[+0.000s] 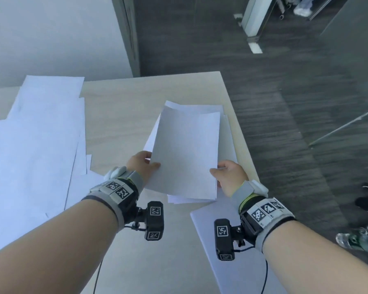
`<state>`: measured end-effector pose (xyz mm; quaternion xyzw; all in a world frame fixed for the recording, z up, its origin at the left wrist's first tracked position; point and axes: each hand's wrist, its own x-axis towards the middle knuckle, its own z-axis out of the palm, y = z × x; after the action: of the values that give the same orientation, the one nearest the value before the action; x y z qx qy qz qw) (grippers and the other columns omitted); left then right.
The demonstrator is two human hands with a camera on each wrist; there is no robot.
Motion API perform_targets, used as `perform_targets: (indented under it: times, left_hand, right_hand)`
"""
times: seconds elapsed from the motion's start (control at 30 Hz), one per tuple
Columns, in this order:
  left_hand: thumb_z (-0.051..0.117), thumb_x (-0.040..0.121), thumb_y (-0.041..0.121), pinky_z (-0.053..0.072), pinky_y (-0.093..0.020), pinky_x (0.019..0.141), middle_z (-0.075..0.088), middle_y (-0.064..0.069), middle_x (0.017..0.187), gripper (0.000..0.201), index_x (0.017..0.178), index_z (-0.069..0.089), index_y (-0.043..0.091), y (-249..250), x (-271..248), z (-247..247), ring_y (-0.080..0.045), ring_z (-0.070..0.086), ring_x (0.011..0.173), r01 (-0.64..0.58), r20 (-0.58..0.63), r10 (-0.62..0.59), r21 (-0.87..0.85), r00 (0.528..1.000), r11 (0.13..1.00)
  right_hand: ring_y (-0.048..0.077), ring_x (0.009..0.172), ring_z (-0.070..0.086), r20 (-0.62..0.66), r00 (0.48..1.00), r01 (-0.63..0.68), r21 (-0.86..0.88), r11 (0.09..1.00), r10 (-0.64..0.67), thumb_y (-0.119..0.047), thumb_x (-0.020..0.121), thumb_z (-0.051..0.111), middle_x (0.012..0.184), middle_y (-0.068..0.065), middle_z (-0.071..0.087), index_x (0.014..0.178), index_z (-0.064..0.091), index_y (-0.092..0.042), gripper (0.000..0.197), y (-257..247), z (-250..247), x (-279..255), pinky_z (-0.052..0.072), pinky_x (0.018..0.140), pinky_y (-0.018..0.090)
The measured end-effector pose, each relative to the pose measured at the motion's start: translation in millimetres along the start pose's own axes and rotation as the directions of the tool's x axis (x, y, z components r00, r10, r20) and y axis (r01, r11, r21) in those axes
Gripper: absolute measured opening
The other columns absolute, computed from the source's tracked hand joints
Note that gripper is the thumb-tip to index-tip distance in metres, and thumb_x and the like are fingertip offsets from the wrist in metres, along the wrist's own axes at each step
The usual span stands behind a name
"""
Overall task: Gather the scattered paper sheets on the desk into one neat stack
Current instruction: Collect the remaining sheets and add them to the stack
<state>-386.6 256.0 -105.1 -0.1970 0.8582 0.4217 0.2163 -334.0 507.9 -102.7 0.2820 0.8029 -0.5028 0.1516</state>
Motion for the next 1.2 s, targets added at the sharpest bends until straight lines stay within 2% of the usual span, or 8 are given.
perform_targets:
  times: [0.07, 0.17, 0.37, 0.8, 0.97, 1.03, 1.1, 1.2]
  left_hand:
    - [0.07, 0.089, 0.027, 0.052, -0.032, 0.077, 0.065, -0.002, 0.12, 0.038, 0.126, 0.064, 0.025, -4, 1, 6, -0.025, 0.064, 0.095, 0.034, -0.023, -0.032, 0.115, 0.999, 0.993]
    - [0.067, 0.083, 0.035, 0.045, -0.041, 0.099, 0.045, 0.001, 0.143, 0.055, 0.136, 0.054, 0.035, -17, -1, 4, -0.028, 0.051, 0.123, 0.058, -0.138, -0.014, 0.322, 0.99, 0.945]
    - [0.067, 0.081, 0.027, 0.038, -0.046, 0.105, 0.044, 0.003, 0.152, 0.061, 0.139, 0.049, 0.03, -15, 0, 7, -0.031, 0.037, 0.137, -0.02, -0.11, 0.067, 0.378, 0.992, 0.926]
    - [0.066, 0.086, 0.022, 0.042, -0.041, 0.109, 0.049, 0.005, 0.149, 0.053, 0.137, 0.054, 0.024, -15, -42, 39, -0.023, 0.051, 0.129, -0.227, 0.086, 0.212, 0.266, 0.974, 0.937]
    - [0.062, 0.091, 0.018, 0.053, -0.026, 0.074, 0.053, 0.002, 0.137, 0.048, 0.138, 0.053, 0.026, -23, -43, 23, -0.01, 0.057, 0.112, -0.171, 0.033, 0.171, 0.025, 0.985, 0.985]
    - [0.059, 0.092, 0.019, 0.049, -0.023, 0.068, 0.053, 0.006, 0.135, 0.043, 0.133, 0.056, 0.03, -35, -44, 10, -0.007, 0.058, 0.11, -0.176, 0.009, 0.176, 0.007, 0.984, 0.984]
    - [0.059, 0.093, 0.02, 0.047, -0.024, 0.073, 0.054, 0.01, 0.131, 0.038, 0.129, 0.059, 0.031, -52, -47, -6, -0.006, 0.056, 0.111, -0.204, -0.014, 0.205, 0.039, 0.979, 0.978]
    - [0.065, 0.09, 0.015, 0.047, -0.033, 0.091, 0.058, 0.007, 0.127, 0.034, 0.122, 0.065, 0.026, -92, -52, -45, -0.015, 0.056, 0.113, -0.252, -0.109, 0.265, 0.124, 0.958, 0.96]
  right_hand:
    - [0.023, 0.087, 0.069, -0.029, 1.0, -0.005, -0.045, 0.999, 0.004, -0.029, 0.086, 0.064, 0.091, -0.006, 0.073, 0.096, 0.069, -0.021, 0.014, 9, -10, 4, 0.054, 0.078, 0.036]
    - [0.016, 0.092, 0.061, -0.159, 0.987, 0.015, -0.106, 0.994, -0.032, -0.032, 0.092, 0.058, 0.112, -0.01, 0.06, 0.114, 0.064, -0.027, 0.024, 19, -23, 5, 0.044, 0.076, 0.03]
    - [0.013, 0.105, 0.05, -0.173, 0.985, -0.008, -0.106, 0.994, -0.011, -0.033, 0.09, 0.054, 0.141, -0.003, 0.05, 0.136, 0.053, -0.028, 0.045, 31, -31, 15, 0.043, 0.088, 0.034]
    - [0.012, 0.11, 0.056, -0.098, 0.995, 0.006, -0.011, 1.0, -0.007, -0.03, 0.092, 0.053, 0.138, -0.009, 0.057, 0.136, 0.054, -0.031, 0.044, 17, -16, 7, 0.047, 0.101, 0.04]
    - [0.014, 0.102, 0.055, -0.159, 0.986, 0.051, -0.045, 0.998, -0.057, -0.024, 0.093, 0.054, 0.138, -0.007, 0.052, 0.131, 0.058, -0.024, 0.038, 13, -10, 2, 0.044, 0.082, 0.025]
    - [0.018, 0.111, 0.053, -0.221, 0.965, 0.12, -0.115, 0.986, -0.143, -0.021, 0.092, 0.054, 0.13, -0.009, 0.05, 0.122, 0.063, -0.024, 0.031, 9, -3, -6, 0.045, 0.087, 0.028]
    - [0.016, 0.118, 0.051, -0.205, 0.953, 0.199, -0.133, 0.971, -0.223, -0.02, 0.092, 0.055, 0.124, -0.012, 0.051, 0.113, 0.065, -0.026, 0.024, 5, 6, -14, 0.045, 0.097, 0.034]
    - [0.007, 0.109, 0.053, -0.059, 0.953, 0.286, -0.138, 0.948, -0.296, -0.018, 0.093, 0.055, 0.119, -0.014, 0.052, 0.106, 0.065, -0.027, 0.018, -9, 37, -31, 0.042, 0.088, 0.023]
